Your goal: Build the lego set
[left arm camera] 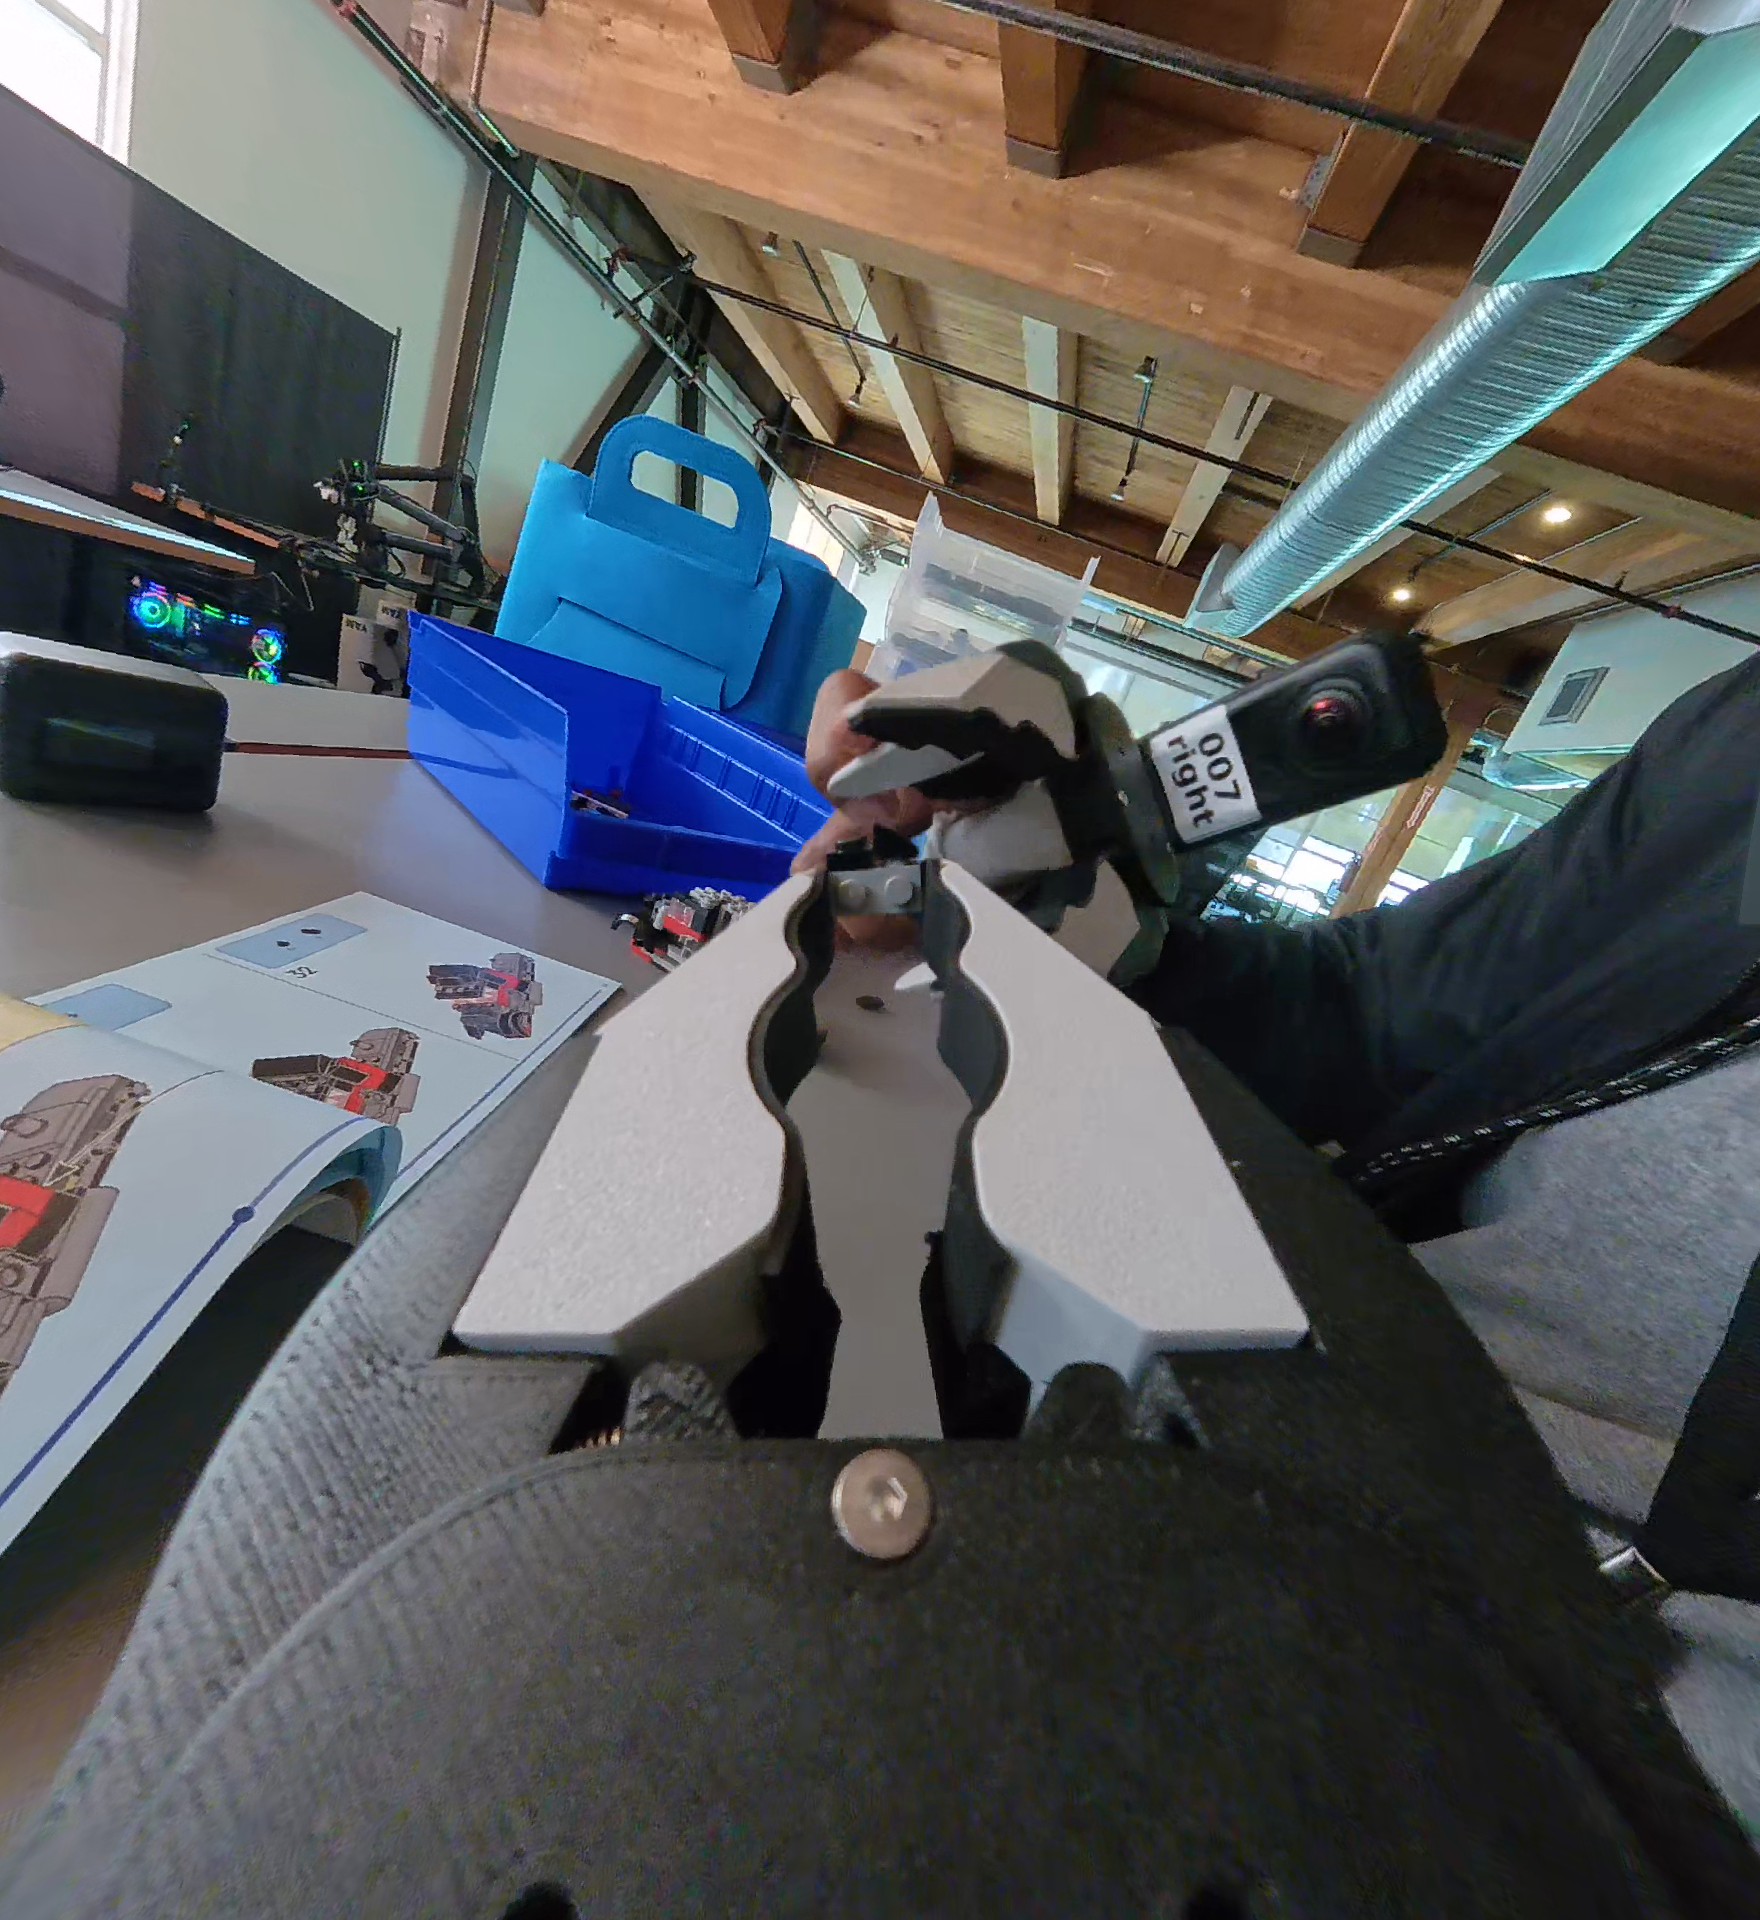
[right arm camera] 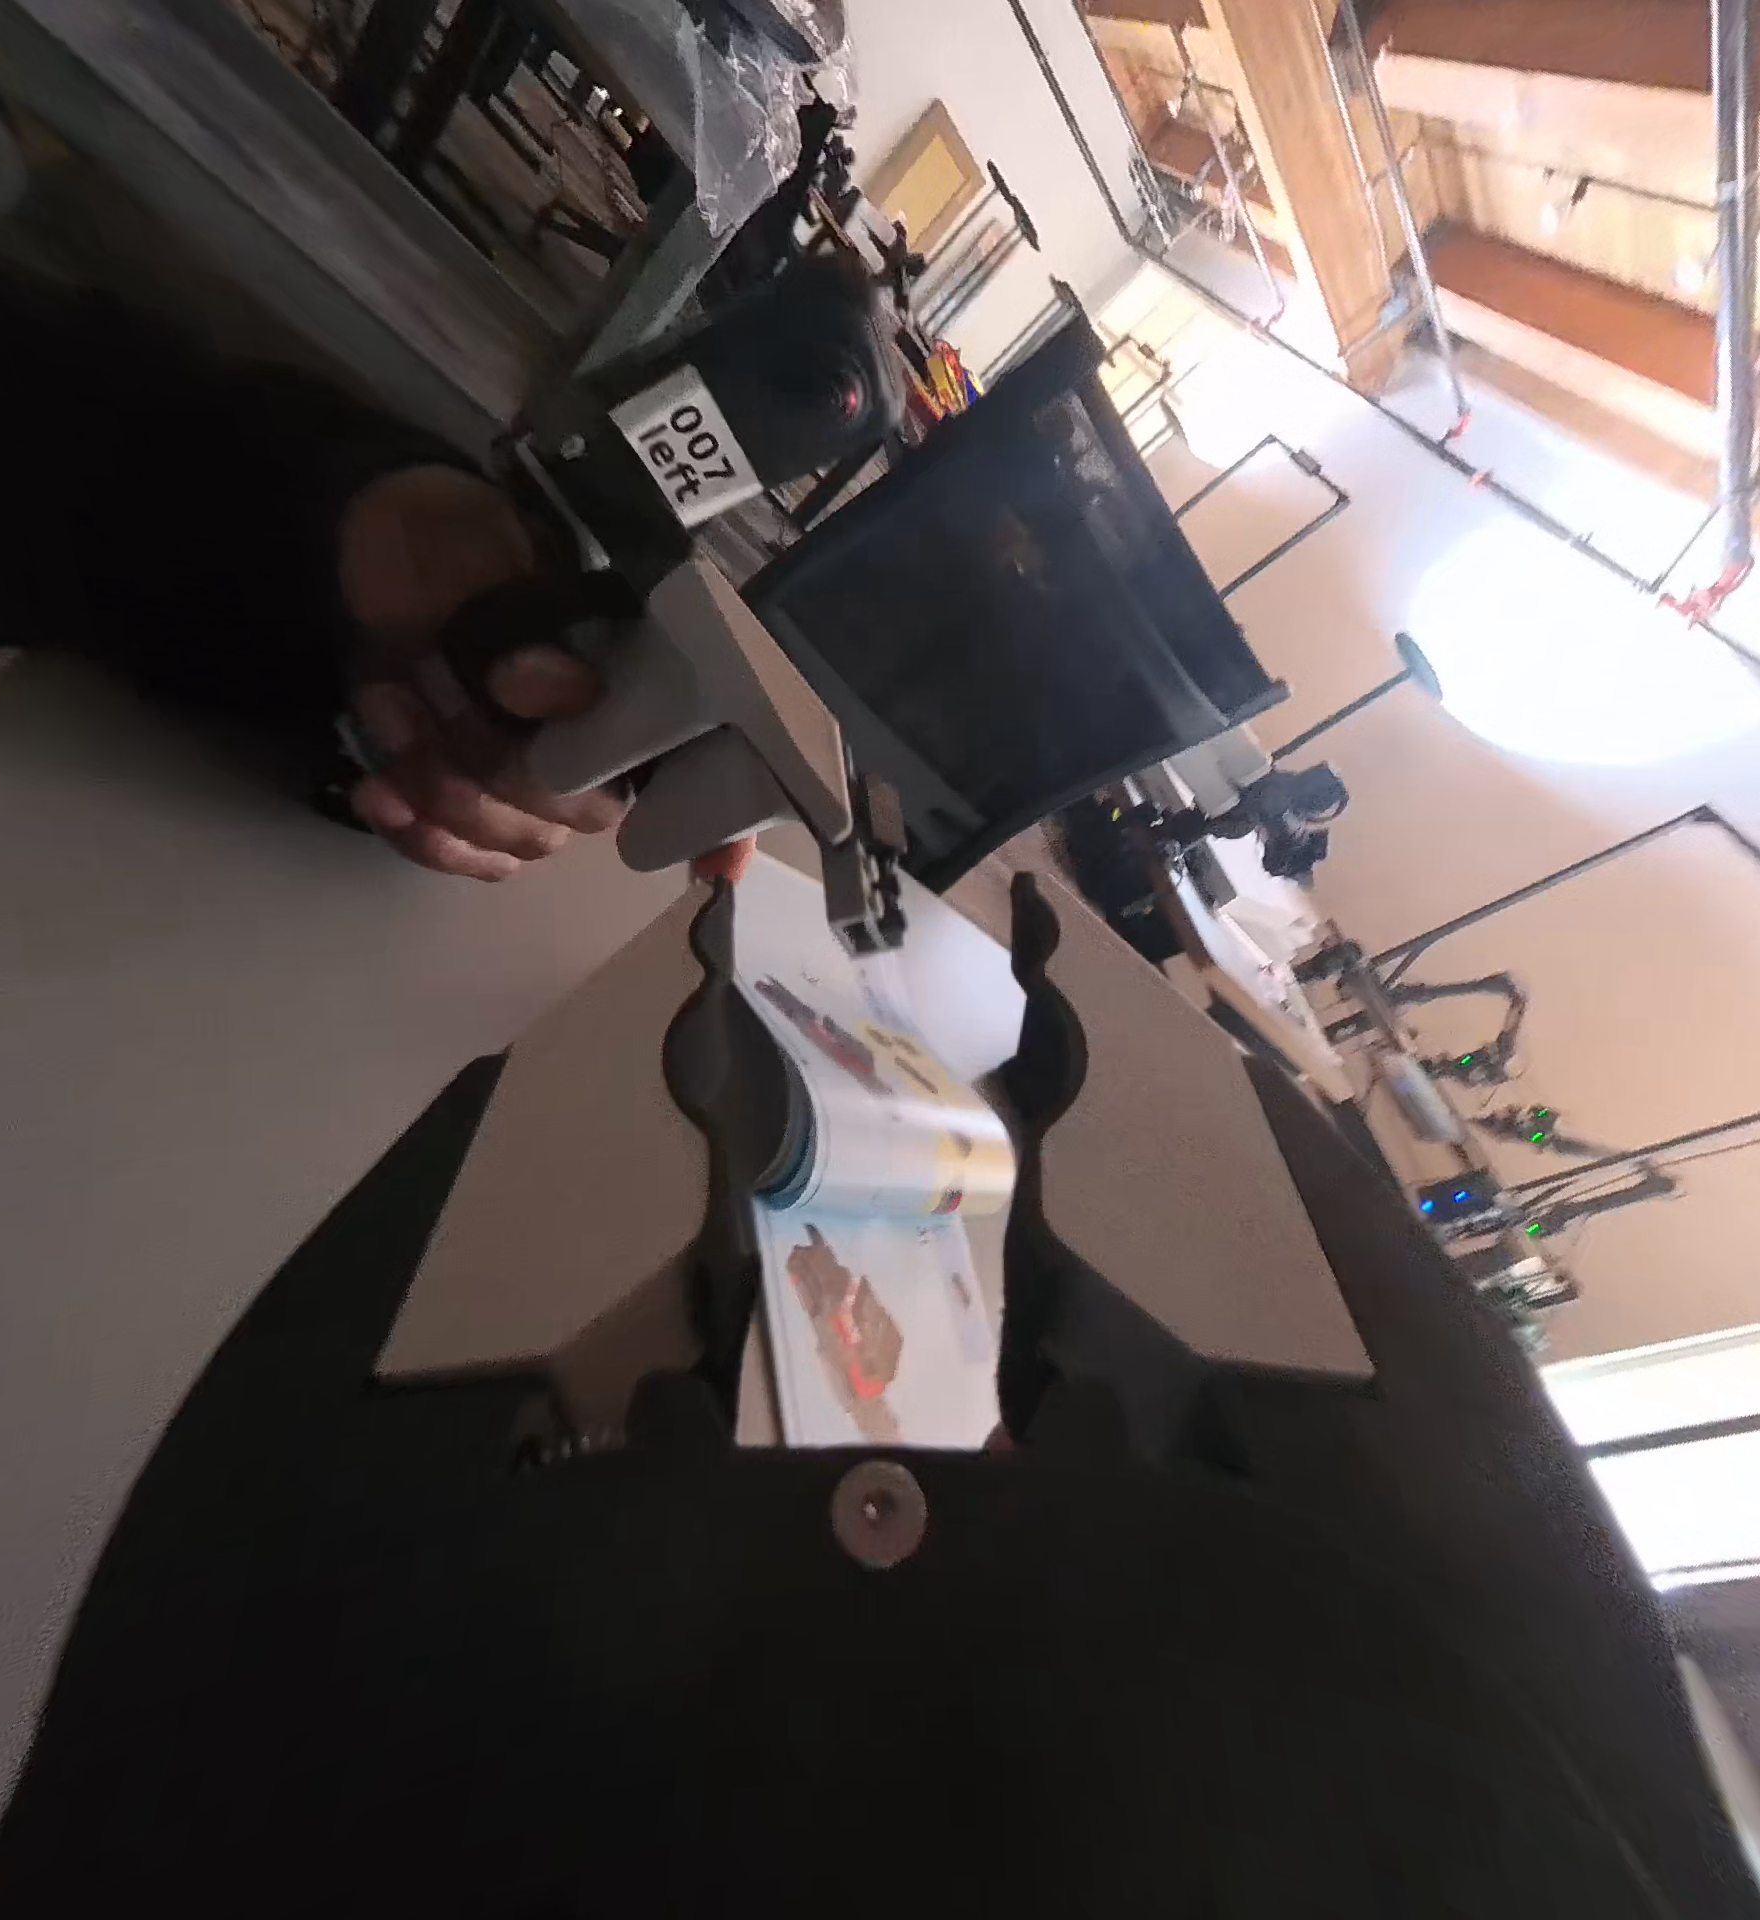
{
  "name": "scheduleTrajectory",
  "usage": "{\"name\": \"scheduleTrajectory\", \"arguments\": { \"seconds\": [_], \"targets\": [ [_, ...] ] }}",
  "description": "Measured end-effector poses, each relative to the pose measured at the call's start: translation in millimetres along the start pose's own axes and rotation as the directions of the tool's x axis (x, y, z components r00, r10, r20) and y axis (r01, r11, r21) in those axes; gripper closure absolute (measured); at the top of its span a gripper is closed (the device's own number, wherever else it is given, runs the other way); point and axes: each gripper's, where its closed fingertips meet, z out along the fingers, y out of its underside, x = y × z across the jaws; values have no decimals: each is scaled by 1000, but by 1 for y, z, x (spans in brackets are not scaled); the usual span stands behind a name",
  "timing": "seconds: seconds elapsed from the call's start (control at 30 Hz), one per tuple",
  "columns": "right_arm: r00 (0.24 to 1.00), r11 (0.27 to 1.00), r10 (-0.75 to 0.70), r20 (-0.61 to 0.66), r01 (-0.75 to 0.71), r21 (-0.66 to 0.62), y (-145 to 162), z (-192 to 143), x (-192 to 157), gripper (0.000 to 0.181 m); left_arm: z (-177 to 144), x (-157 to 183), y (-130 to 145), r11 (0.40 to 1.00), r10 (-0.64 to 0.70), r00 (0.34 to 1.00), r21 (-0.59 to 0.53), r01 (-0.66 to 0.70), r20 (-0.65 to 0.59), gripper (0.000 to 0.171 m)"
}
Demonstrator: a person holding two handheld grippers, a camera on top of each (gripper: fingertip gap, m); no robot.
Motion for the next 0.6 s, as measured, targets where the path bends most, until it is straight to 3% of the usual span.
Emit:
{"name": "scheduleTrajectory", "arguments": {
  "seconds": [0.2,0.4,0.6],
  "targets": [
    [985,985,-170,31,171,-16,-3,13,-5,139,-1,-2,1,1000,-2,1000,-7,2,9,155],
    [967,966,-253,17,254,-46,0,17,-6,147,-1,-2,1,1000,-4,1000,-10,4,5,155],
    [956,955,-294,-12,294,-47,-2,19,-2,142,0,-3,2,1000,-10,1000,-15,10,7,155]
  ]
}}
